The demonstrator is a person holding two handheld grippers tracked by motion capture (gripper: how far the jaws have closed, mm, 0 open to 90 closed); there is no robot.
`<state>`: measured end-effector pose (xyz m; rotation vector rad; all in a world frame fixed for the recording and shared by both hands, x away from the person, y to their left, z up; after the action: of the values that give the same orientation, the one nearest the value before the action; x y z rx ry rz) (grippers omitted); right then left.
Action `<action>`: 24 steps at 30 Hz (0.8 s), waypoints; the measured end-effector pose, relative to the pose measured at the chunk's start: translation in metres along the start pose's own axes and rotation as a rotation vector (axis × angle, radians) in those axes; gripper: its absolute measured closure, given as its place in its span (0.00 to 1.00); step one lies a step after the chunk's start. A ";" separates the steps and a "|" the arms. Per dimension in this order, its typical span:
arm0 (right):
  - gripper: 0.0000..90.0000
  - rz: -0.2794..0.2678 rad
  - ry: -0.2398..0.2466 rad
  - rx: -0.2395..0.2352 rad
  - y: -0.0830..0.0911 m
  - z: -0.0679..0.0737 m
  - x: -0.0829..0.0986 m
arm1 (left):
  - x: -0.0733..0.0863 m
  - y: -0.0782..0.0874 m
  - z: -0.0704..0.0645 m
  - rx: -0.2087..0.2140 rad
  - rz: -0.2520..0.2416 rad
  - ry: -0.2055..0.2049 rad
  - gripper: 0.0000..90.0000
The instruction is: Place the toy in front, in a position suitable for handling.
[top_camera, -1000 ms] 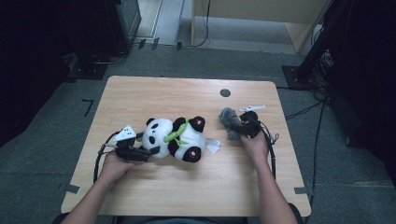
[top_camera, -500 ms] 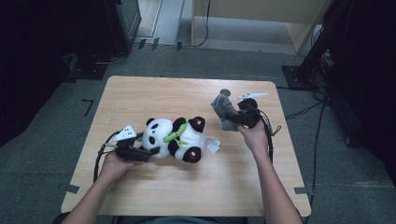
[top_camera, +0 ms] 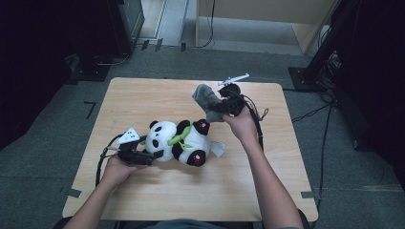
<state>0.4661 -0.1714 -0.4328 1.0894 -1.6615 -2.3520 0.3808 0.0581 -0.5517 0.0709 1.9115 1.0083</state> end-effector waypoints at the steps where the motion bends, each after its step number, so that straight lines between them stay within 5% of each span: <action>1: 0.79 0.006 0.005 -0.004 -0.002 0.004 -0.004 | 0.000 0.000 0.000 -0.001 0.000 0.000 0.07; 24: 0.78 0.075 0.159 -0.087 -0.052 0.099 -0.055 | -0.001 0.000 0.000 -0.001 -0.001 0.005 0.07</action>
<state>0.4684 -0.0465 -0.4325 1.1442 -1.5052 -2.2056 0.3812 0.0577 -0.5514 0.0674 1.9156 1.0098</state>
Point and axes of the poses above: each handheld gripper's, and its own axes: y roughly backward along the jaws, x roughly out of its underside, z roughly to its left, the point moved 10 cm from there along -y, roughly forward along the jaws, and after that the axes turned 13 degrees about z, right-handed, at the moved point
